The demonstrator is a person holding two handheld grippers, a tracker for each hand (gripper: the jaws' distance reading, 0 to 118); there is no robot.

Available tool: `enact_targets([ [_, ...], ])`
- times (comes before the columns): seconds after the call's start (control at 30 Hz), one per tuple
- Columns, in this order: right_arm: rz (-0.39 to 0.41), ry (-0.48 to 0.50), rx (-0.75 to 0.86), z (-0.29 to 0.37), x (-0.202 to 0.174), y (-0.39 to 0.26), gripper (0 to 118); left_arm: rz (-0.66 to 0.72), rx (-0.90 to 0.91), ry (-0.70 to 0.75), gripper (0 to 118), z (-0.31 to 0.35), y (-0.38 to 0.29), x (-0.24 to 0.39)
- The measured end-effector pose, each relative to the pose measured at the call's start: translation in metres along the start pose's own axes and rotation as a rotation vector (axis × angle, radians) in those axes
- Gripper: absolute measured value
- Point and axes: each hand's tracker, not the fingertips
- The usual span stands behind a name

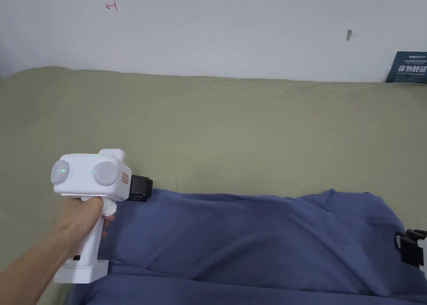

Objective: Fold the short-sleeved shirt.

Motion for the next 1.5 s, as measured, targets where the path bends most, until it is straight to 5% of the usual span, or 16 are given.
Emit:
enact_targets([
  [0.1, 0.003, 0.000, -0.015, -0.004, 0.004, 0.002, 0, -0.011, -0.064, -0.025, 113, -0.014, 0.000, 0.003],
  [0.27, 0.006, -0.007, -0.034, -0.017, 0.021, 0.026, 0, -0.033, -0.045, -0.042, 85, -0.004, -0.001, 0.006],
  [0.4, -0.027, -0.023, -0.059, -0.041, 0.034, 0.050, 0, -0.070, -0.014, -0.062, 3, 0.005, -0.005, 0.009],
  [0.53, -0.045, -0.018, -0.159, -0.075, 0.045, 0.067, 0, -0.107, -0.010, -0.043, 3, 0.006, -0.010, 0.013],
  [0.57, -0.049, -0.028, -0.181, -0.085, 0.047, 0.068, 9, -0.101, -0.011, -0.045, 3, 0.002, -0.009, 0.012],
  [0.63, -0.059, -0.024, -0.262, -0.101, 0.050, 0.065, 102, -0.087, -0.015, -0.051, 3, 0.001, -0.008, 0.009],
  [0.67, -0.062, -0.031, -0.306, -0.110, 0.050, 0.062, 118, -0.081, -0.018, -0.054, 3, 0.000, -0.008, 0.008],
  [0.73, -0.051, -0.029, -0.266, -0.101, 0.044, 0.056, 97, -0.076, -0.017, -0.056, 3, -0.002, -0.009, 0.008],
  [0.87, -0.051, -0.040, -0.285, -0.112, 0.041, 0.055, 93, -0.085, -0.016, -0.048, 3, -0.003, -0.009, 0.010],
  [0.9, -0.048, -0.038, -0.283, -0.113, 0.041, 0.056, 85, -0.086, -0.015, -0.046, 3, -0.003, -0.009, 0.010],
  [0.97, -0.044, -0.028, -0.265, -0.104, 0.040, 0.061, 54, -0.087, -0.014, -0.044, 3, -0.003, -0.009, 0.010],
  [1.0, -0.032, -0.021, -0.251, -0.102, 0.042, 0.064, 22, -0.083, -0.012, -0.044, 3, -0.002, -0.009, 0.009],
  [1.03, -0.030, -0.012, -0.241, -0.096, 0.042, 0.067, 22, -0.078, -0.011, -0.044, 3, 0.001, -0.008, 0.008],
  [1.1, -0.012, -0.027, -0.199, -0.083, 0.039, 0.069, 3, -0.069, -0.005, -0.045, 3, 0.009, -0.009, 0.006],
  [1.5, -0.009, 0.050, -0.078, 0.042, 0.047, 0.058, 2, -0.060, 0.120, -0.107, 3, 0.120, -0.043, -0.027],
])
